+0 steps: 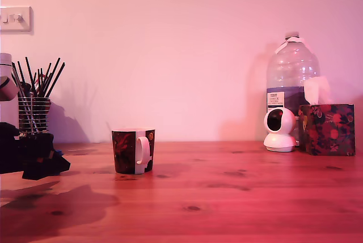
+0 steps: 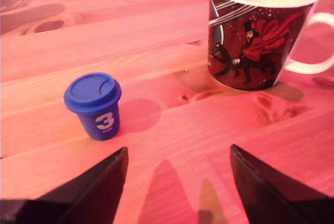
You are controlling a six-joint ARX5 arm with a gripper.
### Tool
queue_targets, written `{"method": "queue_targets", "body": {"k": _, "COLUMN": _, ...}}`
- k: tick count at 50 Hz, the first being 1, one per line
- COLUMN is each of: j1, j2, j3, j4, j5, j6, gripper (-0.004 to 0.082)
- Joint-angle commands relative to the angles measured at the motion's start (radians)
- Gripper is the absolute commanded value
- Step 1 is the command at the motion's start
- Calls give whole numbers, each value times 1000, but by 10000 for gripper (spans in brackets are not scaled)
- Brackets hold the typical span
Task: Pick up the coffee capsules from the table one by one and drop them inside the nearest coffee cup
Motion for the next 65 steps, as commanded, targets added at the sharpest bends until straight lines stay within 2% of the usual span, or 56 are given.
{"method": "queue_targets", "body": {"k": 1, "j1": 5, "j2": -2, "j3": 4, "j4": -12, "j5": -6, "j6": -4, "gripper": 534}}
{"method": "queue_targets", "body": {"k": 18, "j1": 5, "j2": -2, "j3": 4, "j4": -13, "j5": -7, "j6": -4, "gripper": 534}}
{"method": "queue_targets", "body": {"k": 33, "j1": 38, "j2": -2, "j3": 4, "j4": -15, "j5": -83, "j6": -4, "gripper": 534}}
{"method": "queue_targets", "body": {"k": 42, "j1": 64, "j2": -2, "j3": 4, "j4": -11, "j5": -111, "j6": -4, "gripper": 534}}
{"method": "queue_targets", "body": {"k": 65, "j1": 80, "j2": -2, "j3": 4, "j4": -12, "j5": -123, "j6": -18, "gripper": 534}}
